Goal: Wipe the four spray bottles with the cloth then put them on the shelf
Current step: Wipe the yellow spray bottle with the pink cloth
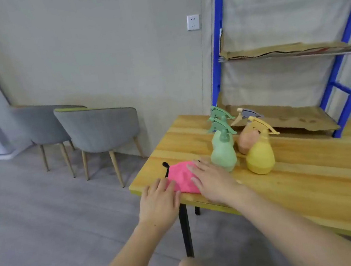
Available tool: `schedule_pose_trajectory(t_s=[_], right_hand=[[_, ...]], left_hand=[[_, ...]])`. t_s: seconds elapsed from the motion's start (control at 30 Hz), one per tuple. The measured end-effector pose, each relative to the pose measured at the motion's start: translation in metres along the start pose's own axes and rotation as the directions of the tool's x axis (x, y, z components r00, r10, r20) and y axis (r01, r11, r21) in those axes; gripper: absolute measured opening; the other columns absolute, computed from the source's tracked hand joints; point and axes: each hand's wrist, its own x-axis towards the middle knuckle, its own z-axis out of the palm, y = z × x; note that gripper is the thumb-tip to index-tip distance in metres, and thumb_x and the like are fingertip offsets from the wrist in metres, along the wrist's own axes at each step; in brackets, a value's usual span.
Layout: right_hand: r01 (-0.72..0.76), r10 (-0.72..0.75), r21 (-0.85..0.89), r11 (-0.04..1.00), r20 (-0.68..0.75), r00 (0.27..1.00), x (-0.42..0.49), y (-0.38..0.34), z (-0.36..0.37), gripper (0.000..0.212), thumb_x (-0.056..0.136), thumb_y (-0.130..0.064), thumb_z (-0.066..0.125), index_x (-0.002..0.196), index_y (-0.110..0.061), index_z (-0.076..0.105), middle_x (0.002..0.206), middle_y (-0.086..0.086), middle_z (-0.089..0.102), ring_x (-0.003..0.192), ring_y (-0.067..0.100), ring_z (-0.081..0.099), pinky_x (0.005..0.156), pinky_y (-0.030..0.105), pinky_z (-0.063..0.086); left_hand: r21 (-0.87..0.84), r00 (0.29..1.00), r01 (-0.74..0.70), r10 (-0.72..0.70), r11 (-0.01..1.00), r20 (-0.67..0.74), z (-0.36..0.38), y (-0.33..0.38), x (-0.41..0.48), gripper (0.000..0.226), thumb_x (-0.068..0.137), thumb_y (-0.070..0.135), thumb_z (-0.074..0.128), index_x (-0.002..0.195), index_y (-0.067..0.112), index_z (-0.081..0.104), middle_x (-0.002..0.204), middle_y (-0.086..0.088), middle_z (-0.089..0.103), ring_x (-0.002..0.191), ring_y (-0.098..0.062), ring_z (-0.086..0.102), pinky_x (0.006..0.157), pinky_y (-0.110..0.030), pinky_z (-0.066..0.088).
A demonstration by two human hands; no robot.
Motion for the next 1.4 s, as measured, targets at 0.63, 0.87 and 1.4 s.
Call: schedule_pose_trajectory(t_s=[0.63, 0.87, 1.4], right_hand=[[-0.101, 0.093, 0.100, 0.990, 0.083, 0.992, -0.082, 0.039, 0.020, 0.053, 0.109, -0.051, 0.033, 0.158, -0.035, 0.036, 0.169, -0.008, 0.025, 0.155, 0.015, 0.025, 0.124, 0.040, 0.031], [-0.201, 0.197, 0.105, 0.974, 0.045, 0.979, -0.149, 0.095, 0.005, 0.048, 0.109, -0.048, 0.038, 0.154, -0.034, 0.046, 0.166, -0.009, 0.034, 0.153, 0.009, 0.030, 0.123, 0.028, 0.026], [-0.391, 0.382, 0.127, 0.912, 0.089, 0.920, -0.224, 0.218, -0.038, 0.038, 0.106, -0.030, 0.049, 0.142, -0.033, 0.059, 0.153, -0.012, 0.052, 0.141, 0.015, 0.049, 0.115, 0.030, 0.038]], left_hand=[[-0.106, 0.983, -0.085, 0.100, 0.991, 0.152, -0.007, 0.047, -0.033, 0.079, 0.093, 0.062, -0.001, 0.155, 0.038, 0.041, 0.166, 0.012, 0.033, 0.158, -0.020, 0.019, 0.126, -0.047, 0.017], [-0.122, 0.963, -0.210, 0.227, 0.970, 0.147, 0.001, 0.121, -0.032, 0.064, 0.100, 0.058, 0.016, 0.143, 0.035, 0.057, 0.155, 0.010, 0.051, 0.151, -0.026, 0.037, 0.119, -0.051, 0.033], [-0.239, 0.918, -0.325, 0.366, 0.915, 0.155, 0.001, 0.238, 0.012, 0.049, 0.108, 0.050, 0.027, 0.151, 0.035, 0.044, 0.163, 0.008, 0.038, 0.157, -0.020, 0.021, 0.126, -0.045, 0.021]])
